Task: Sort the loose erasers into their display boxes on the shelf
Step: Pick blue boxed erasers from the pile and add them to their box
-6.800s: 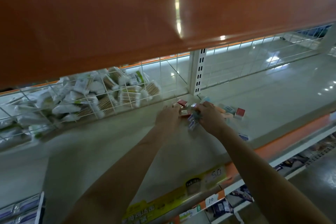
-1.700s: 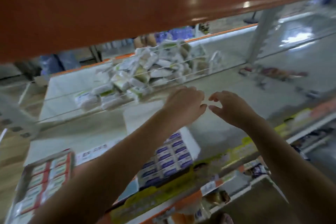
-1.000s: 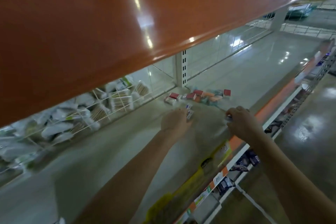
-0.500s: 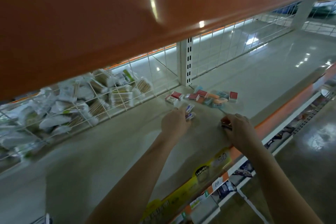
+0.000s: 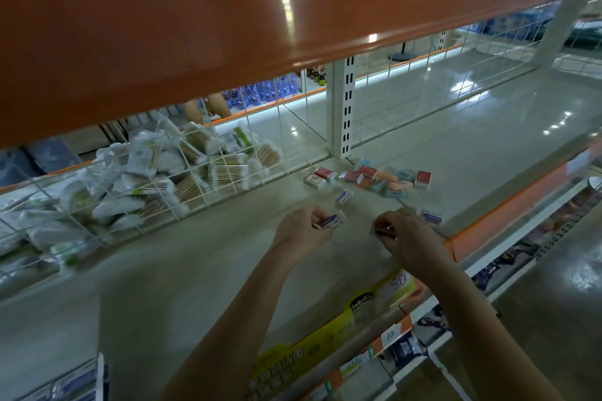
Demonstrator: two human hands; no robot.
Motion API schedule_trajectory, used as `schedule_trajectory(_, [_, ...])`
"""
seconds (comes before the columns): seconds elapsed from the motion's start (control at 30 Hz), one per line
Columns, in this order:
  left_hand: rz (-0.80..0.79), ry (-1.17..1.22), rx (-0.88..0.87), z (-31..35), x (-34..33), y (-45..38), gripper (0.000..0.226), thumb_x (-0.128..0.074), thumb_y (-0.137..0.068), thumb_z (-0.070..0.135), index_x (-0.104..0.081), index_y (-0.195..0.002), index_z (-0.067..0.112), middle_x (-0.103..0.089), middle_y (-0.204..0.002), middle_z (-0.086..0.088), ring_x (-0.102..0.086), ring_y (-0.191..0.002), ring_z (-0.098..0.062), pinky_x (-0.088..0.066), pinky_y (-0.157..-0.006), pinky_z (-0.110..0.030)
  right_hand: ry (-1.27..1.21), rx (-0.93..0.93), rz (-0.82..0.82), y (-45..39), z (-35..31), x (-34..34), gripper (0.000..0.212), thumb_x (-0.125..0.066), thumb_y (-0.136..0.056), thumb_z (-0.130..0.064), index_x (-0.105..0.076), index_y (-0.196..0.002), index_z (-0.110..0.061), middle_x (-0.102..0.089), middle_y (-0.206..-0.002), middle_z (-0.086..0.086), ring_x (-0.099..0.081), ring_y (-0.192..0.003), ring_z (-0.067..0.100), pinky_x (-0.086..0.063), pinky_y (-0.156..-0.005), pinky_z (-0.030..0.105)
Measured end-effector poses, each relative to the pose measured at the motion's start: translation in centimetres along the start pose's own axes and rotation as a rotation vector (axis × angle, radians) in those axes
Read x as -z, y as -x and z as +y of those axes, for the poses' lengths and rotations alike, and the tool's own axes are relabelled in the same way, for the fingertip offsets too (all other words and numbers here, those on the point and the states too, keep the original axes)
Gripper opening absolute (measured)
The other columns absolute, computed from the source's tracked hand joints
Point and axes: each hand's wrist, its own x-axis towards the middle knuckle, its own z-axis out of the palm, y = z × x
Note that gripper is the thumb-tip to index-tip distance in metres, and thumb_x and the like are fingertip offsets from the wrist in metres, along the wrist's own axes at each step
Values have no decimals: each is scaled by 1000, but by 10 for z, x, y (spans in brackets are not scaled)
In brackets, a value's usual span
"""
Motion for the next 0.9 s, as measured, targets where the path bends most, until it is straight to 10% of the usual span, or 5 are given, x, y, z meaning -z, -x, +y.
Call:
schedule_trajectory(0.27, [57,181,19,-22,25,42,34,-66,-86,20,-62,-119,27,-64,-107,8,-58,-90,-5,-41,-73,-14,-75,62,-80,2,-37,-15,18,-59,-88,-17,-63,-105,-18,-63,-103,3,-55,-93,17,-44,-81,24])
schedule_trajectory(0.67, [312,383,81,-58,102,110,19,-70,-81,18,-60,-92,31,-66,-89,7,-61,-81,-11,-47,-73,-26,-264,247,-112,12,-145,-33,13,-63,-84,-14,-64,-92,-25,-61,-96,-3,-60,-87,15,-50,-79,32])
schedule_trajectory(0.9, [396,426,101,-97,164,174,25,-72,-81,17,-57,-98,28,-68,-86,7,-61,-70,3,-43,-59,-7,-356,384,-168,37,-233,-51,15,-66,-83,-14,-64,-96,-22,-59,-94,-8,-60,-84,10,-50,-76,23])
